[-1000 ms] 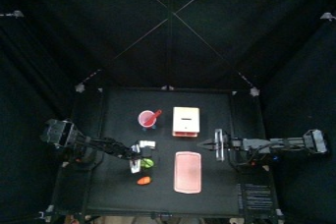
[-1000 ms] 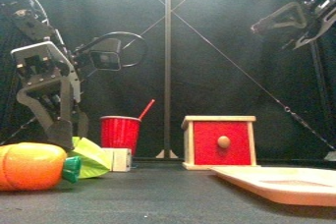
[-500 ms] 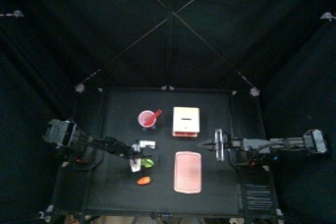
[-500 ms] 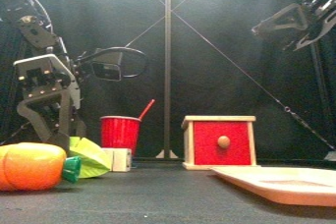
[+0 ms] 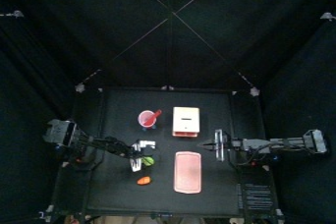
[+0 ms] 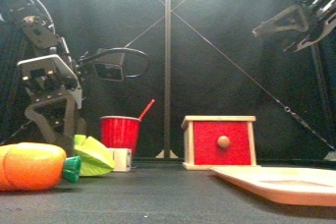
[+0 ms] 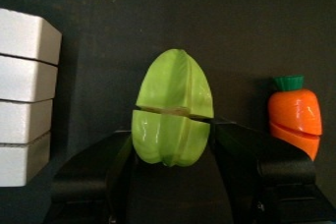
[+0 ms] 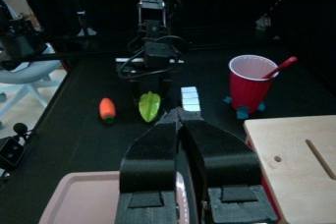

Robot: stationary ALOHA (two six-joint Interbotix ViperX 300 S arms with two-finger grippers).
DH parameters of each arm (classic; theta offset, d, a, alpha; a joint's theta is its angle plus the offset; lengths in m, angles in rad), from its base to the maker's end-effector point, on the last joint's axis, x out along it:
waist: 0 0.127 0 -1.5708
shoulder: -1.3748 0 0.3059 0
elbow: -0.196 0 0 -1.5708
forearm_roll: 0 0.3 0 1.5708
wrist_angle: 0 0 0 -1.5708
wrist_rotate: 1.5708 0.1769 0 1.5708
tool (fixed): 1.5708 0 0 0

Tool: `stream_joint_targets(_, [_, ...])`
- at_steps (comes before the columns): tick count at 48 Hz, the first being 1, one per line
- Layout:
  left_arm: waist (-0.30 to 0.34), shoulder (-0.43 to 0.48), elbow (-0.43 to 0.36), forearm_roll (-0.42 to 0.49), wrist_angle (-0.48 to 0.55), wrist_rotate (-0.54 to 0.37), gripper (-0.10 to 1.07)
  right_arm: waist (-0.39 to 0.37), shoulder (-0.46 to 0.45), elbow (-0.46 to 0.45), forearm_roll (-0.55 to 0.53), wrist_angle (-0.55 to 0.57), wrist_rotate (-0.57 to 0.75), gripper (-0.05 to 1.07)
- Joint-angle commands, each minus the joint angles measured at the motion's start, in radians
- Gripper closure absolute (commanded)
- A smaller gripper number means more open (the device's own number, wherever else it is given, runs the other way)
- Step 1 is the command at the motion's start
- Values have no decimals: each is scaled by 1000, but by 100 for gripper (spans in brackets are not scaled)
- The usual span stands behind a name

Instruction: Grab starfruit

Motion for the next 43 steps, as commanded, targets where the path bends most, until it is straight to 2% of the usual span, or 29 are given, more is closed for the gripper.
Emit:
stream_joint_targets(1, [-3, -11, -26, 3, 0, 0, 30, 0, 5, -11, 0, -3, 2, 100])
stream_joint_targets(12, [-3, -31, -38, -2, 17, -2, 37, 3, 3, -8, 0, -3, 2, 100])
stream_joint_targets(43, [-5, -46, -55, -6, 20, -3, 37, 18, 3, -3, 3, -3, 2, 100])
